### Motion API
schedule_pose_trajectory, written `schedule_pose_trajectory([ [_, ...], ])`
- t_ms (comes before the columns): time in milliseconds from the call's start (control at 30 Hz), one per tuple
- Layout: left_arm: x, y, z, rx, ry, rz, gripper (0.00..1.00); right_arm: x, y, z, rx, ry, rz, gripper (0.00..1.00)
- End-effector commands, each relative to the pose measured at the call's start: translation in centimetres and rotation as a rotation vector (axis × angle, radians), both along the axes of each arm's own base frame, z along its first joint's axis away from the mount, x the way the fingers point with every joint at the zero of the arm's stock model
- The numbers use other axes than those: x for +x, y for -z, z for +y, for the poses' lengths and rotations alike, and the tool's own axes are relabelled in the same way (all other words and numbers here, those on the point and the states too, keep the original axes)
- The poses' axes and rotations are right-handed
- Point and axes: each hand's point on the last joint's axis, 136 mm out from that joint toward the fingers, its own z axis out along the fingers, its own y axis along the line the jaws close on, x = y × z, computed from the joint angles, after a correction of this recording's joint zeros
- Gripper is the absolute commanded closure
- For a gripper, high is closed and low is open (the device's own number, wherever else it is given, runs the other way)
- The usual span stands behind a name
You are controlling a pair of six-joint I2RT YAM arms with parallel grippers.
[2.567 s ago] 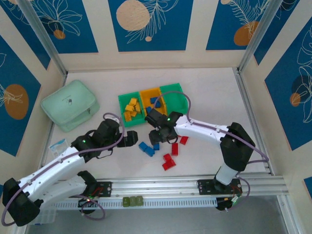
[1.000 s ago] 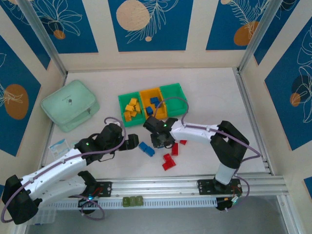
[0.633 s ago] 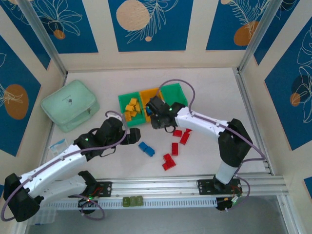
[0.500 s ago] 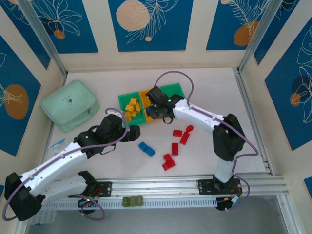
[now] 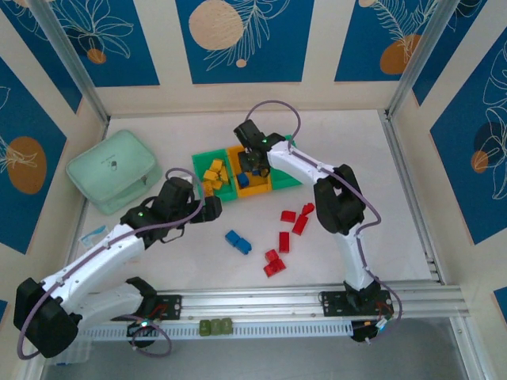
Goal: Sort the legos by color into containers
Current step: Place the lego in the container, then pick up the lego from the bottom-center of the table.
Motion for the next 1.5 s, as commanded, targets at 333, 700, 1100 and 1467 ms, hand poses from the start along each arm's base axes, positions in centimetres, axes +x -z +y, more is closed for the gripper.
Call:
schedule_pose_trajectory([
  [333, -0.1, -0.9, -0.6, -0.054, 0.037, -0.004, 0.01, -2.9, -4.4, 0.4, 0.08, -0.051, -0.021, 0.45],
  [700, -2.4, -0.6, -0.1, -0.111, 0.035, 0.035, 0.01, -11.9, -5.7, 0.1, 0.082, -0.145, 0.035, 0.39],
  [1100, -5.8, 2.1, 0.2, -0.155, 0.033, 0.12, 0.01, -23.9, -1.3, 1.4, 0.034, -0.353, 0.179, 0.31],
  [1467, -7.1, 4.1, -0.4, -0.14, 0.016, 0.132, 0.01, -27.6, 3.7, 2.2, -0.008, -0.405, 0.278, 0.28],
])
